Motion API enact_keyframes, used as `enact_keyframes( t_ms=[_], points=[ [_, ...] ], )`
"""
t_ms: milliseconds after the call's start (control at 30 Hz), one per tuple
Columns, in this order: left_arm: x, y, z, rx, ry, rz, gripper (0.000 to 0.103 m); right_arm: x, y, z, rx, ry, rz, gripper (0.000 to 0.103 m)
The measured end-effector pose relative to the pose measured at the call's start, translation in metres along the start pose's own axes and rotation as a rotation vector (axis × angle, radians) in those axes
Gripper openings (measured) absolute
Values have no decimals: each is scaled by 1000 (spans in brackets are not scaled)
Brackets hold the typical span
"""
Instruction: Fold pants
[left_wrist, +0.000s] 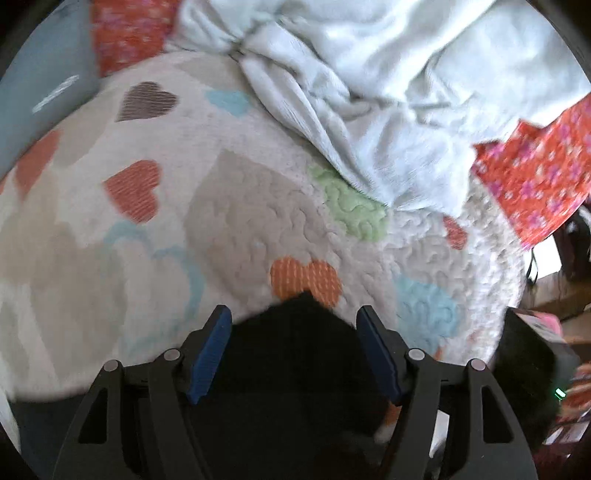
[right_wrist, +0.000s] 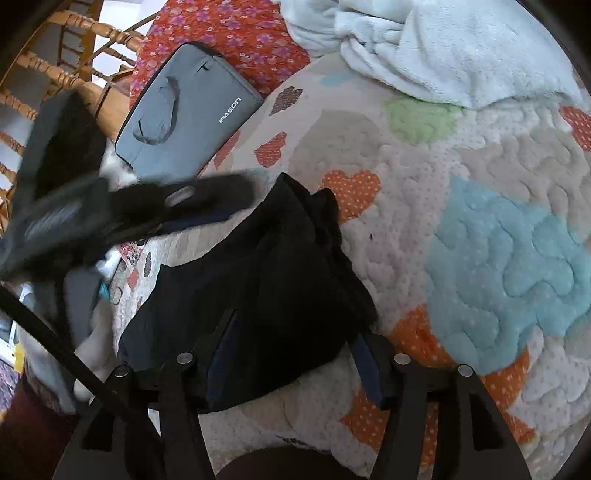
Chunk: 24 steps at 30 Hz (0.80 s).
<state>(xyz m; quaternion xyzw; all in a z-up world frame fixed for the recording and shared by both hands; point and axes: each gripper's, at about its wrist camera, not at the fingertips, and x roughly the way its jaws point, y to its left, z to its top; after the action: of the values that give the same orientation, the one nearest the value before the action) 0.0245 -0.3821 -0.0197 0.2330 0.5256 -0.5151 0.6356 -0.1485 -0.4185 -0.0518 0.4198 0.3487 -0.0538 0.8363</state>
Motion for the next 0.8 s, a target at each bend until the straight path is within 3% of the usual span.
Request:
enact_keyframes(
  t_ms=[167,267,367,433,467,500,533,600,800],
  points=[
    [40,-9,13,110,95,33,69,1,-5,4,24,-3,27,64],
    [52,-19,13,165,121,59,84,5,-3,6,22,-7,21,64],
    [58,-29,14,186,141,77,86,8,2,8,7,-13,1,64],
    [54,-31,14,179,130,76,57,10,5,9,-3,-16,-16,61],
    [50,-32,14,186,121,81,31,10,7,10,-14,-17,-25,47],
    [44,-30,14,177,113,73,20,10,8,9,-19,-12,-26,32],
    [39,-27,13,160,104,45,13,10,8,10,-15,-11,-21,31],
    [23,-21,7,126,74,15,10,9,9,11,2,-5,12,23],
    [-25,-9,-16,74,-14,-46,10,6,47,11,-64,3,59,20]
  ],
)
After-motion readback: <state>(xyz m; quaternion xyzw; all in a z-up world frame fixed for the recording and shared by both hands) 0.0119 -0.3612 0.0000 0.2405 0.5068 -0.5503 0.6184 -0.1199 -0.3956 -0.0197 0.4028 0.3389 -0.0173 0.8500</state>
